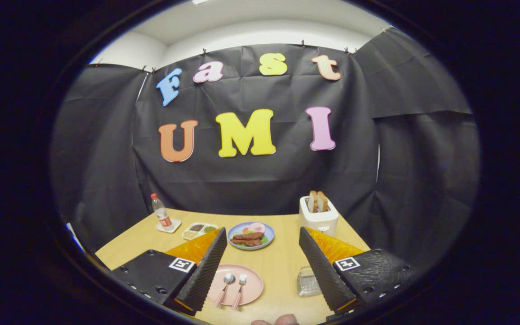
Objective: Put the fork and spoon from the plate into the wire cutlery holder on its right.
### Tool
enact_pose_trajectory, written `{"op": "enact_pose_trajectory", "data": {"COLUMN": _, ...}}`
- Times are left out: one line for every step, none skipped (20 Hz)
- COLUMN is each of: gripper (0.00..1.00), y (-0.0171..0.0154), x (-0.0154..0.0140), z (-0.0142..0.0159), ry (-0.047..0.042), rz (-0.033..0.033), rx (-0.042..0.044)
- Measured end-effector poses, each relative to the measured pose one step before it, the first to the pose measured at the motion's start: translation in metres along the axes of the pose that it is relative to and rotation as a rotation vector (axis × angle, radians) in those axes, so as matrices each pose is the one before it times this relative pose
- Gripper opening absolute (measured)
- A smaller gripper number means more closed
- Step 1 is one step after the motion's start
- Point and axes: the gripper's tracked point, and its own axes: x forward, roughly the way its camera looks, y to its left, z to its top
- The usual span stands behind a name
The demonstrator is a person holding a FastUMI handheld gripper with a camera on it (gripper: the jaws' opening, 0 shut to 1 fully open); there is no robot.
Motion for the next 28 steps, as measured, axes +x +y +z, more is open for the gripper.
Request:
{"op": "enact_pose_trajectory", "data": {"gripper": 0.96, "y": 0.00500, "x": 0.00298, "z": -0.01101, "ry": 0.02559, "rz": 0.00514, "rx": -0.00312}}
{"op": "enact_pose_trajectory", "data": {"gripper": 0.96, "y": 0.00615, "x": 0.00359, "z": -0.01155, "ry": 0.02443, "rz": 0.00636, "rx": -0.00363}}
{"op": "enact_pose_trajectory", "data": {"gripper": 0.96, "y": 0.00549, "x": 0.00408, "z": -0.01199, "ry": 0.02952, "rz": 0.00207, "rx": -0.00946}}
{"op": "enact_pose_trajectory", "data": {"gripper": 0.97, "y": 0.00378, "x": 0.00415, "z": -0.01200, "ry": 0.02510, "rz": 0.00276, "rx": -0.00747}}
{"op": "enact_pose_trajectory", "data": {"gripper": 0.96, "y": 0.00474, "x": 0.00433, "z": -0.00974, "ry": 0.02474, "rz": 0.00283, "rx": -0.00523}}
{"op": "enact_pose_trajectory", "data": {"gripper": 0.96, "y": 0.00420, "x": 0.00412, "z": -0.01064, "ry": 0.02520, "rz": 0.00180, "rx": -0.00416}}
{"op": "enact_pose_trajectory", "data": {"gripper": 0.96, "y": 0.00366, "x": 0.00471, "z": -0.01112, "ry": 0.02941, "rz": 0.00015, "rx": -0.00858}}
{"op": "enact_pose_trajectory", "data": {"gripper": 0.96, "y": 0.00247, "x": 0.00567, "z": -0.00979, "ry": 0.01844, "rz": 0.00077, "rx": -0.00515}}
{"op": "enact_pose_trajectory", "data": {"gripper": 0.96, "y": 0.00127, "x": 0.00676, "z": -0.01303, "ry": 0.03067, "rz": -0.00397, "rx": -0.00689}}
{"op": "enact_pose_trajectory", "data": {"gripper": 0.96, "y": 0.00265, "x": 0.00541, "z": -0.01210, "ry": 0.02787, "rz": 0.00135, "rx": -0.00266}}
{"op": "enact_pose_trajectory", "data": {"gripper": 0.96, "y": 0.00322, "x": 0.00574, "z": -0.01324, "ry": 0.03845, "rz": 0.00165, "rx": -0.00093}}
{"op": "enact_pose_trajectory", "data": {"gripper": 0.97, "y": 0.00321, "x": 0.00844, "z": -0.01094, "ry": 0.03573, "rz": -0.00006, "rx": -0.00128}}
{"op": "enact_pose_trajectory", "data": {"gripper": 0.97, "y": 0.00190, "x": 0.00664, "z": -0.01063, "ry": 0.03055, "rz": -0.00424, "rx": 0.00042}}
{"op": "enact_pose_trajectory", "data": {"gripper": 0.97, "y": 0.00096, "x": 0.00603, "z": -0.00926, "ry": 0.02705, "rz": -0.00561, "rx": 0.00043}}
{"op": "enact_pose_trajectory", "data": {"gripper": 0.97, "y": 0.00015, "x": 0.00675, "z": -0.00957, "ry": 0.02547, "rz": -0.00571, "rx": -0.00188}}
{"op": "enact_pose_trajectory", "data": {"gripper": 0.97, "y": 0.00081, "x": 0.00710, "z": -0.00772, "ry": 0.03443, "rz": -0.00471, "rx": -0.00852}}
{"op": "enact_pose_trajectory", "data": {"gripper": 0.97, "y": 0.00236, "x": 0.00732, "z": -0.00794, "ry": 0.03159, "rz": 0.00396, "rx": -0.00466}}
{"op": "enact_pose_trajectory", "data": {"gripper": 0.97, "y": 0.00111, "x": 0.00565, "z": -0.00560, "ry": 0.01815, "rz": -0.00100, "rx": -0.00147}}
{"op": "enact_pose_trajectory", "data": {"gripper": 0.96, "y": -0.00016, "x": 0.00522, "z": -0.00519, "ry": 0.01356, "rz": -0.00534, "rx": -0.00110}}
{"op": "enact_pose_trajectory", "data": {"gripper": 0.96, "y": 0.00052, "x": 0.00582, "z": -0.00332, "ry": 0.01225, "rz": -0.00189, "rx": -0.00032}}
{"op": "enact_pose_trajectory", "data": {"gripper": 0.93, "y": 0.00228, "x": 0.00636, "z": -0.00207, "ry": 0.01340, "rz": -0.00061, "rx": -0.00178}}
{"op": "enact_pose_trajectory", "data": {"gripper": 0.87, "y": 0.00334, "x": 0.00756, "z": -0.00393, "ry": 0.01823, "rz": 0.00264, "rx": -0.00508}}
{"op": "enact_pose_trajectory", "data": {"gripper": 0.82, "y": 0.00146, "x": 0.00773, "z": -0.00464, "ry": 0.02262, "rz": 0.00018, "rx": -0.00814}}
{"op": "enact_pose_trajectory", "data": {"gripper": 0.76, "y": 0.00240, "x": 0.00598, "z": -0.00145, "ry": 0.01847, "rz": 0.00307, "rx": -0.00659}}
{"op": "enact_pose_trajectory", "data": {"gripper": 0.71, "y": -0.00071, "x": 0.00469, "z": -0.00095, "ry": 0.01061, "rz": -0.00830, "rx": -0.00610}}
{"op": "enact_pose_trajectory", "data": {"gripper": 0.65, "y": 0.00104, "x": 0.00357, "z": -0.00188, "ry": 0.01140, "rz": -0.00043, "rx": -0.00275}}
{"op": "enact_pose_trajectory", "data": {"gripper": 0.59, "y": -0.00214, "x": 0.00839, "z": -0.00496, "ry": 0.01343, "rz": -0.01680, "rx": -0.00597}}
{"op": "enact_pose_trajectory", "data": {"gripper": 0.54, "y": -0.00053, "x": -0.00097, "z": -0.00152, "ry": 0.00961, "rz": 0.00034, "rx": 0.00384}}
